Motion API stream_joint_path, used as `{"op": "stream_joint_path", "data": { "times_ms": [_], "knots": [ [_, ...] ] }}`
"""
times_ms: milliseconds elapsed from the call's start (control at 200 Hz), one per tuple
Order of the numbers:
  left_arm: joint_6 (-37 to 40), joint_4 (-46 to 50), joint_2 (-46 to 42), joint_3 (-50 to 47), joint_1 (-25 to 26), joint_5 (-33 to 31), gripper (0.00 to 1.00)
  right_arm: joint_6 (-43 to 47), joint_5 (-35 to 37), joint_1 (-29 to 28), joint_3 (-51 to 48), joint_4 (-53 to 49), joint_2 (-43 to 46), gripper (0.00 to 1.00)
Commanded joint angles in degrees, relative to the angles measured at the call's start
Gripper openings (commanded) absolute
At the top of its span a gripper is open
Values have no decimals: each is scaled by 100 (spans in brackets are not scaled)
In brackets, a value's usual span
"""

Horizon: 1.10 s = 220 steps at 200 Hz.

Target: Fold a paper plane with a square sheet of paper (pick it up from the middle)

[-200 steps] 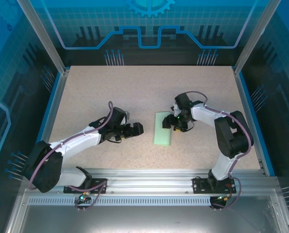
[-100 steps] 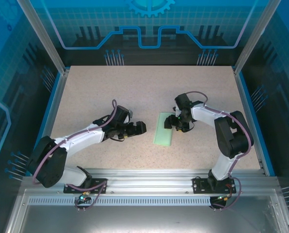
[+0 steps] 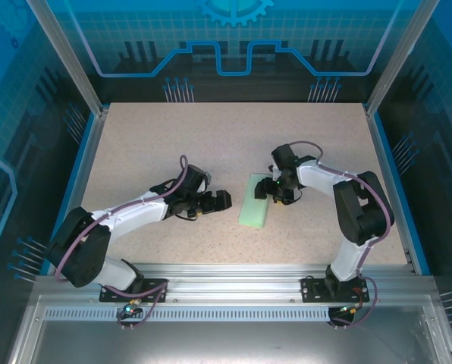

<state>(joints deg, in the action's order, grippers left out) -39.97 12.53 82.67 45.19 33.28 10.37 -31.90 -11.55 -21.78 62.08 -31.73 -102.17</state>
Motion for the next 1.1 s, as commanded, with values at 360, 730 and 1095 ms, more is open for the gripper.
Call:
{"op": "stream_joint_path", "data": {
  "times_ms": [360,730,1095],
  "knots": [
    [112,-5,3,163,78,11,98,104,372,-257,392,-553,-300,70],
    [125,19,20,166,74,19,99,219,397,-223,445,-673,-364,69],
    [120,21,42,201,83,26,99,-47,214,-155,393,-338,-382,69]
  ]
}}
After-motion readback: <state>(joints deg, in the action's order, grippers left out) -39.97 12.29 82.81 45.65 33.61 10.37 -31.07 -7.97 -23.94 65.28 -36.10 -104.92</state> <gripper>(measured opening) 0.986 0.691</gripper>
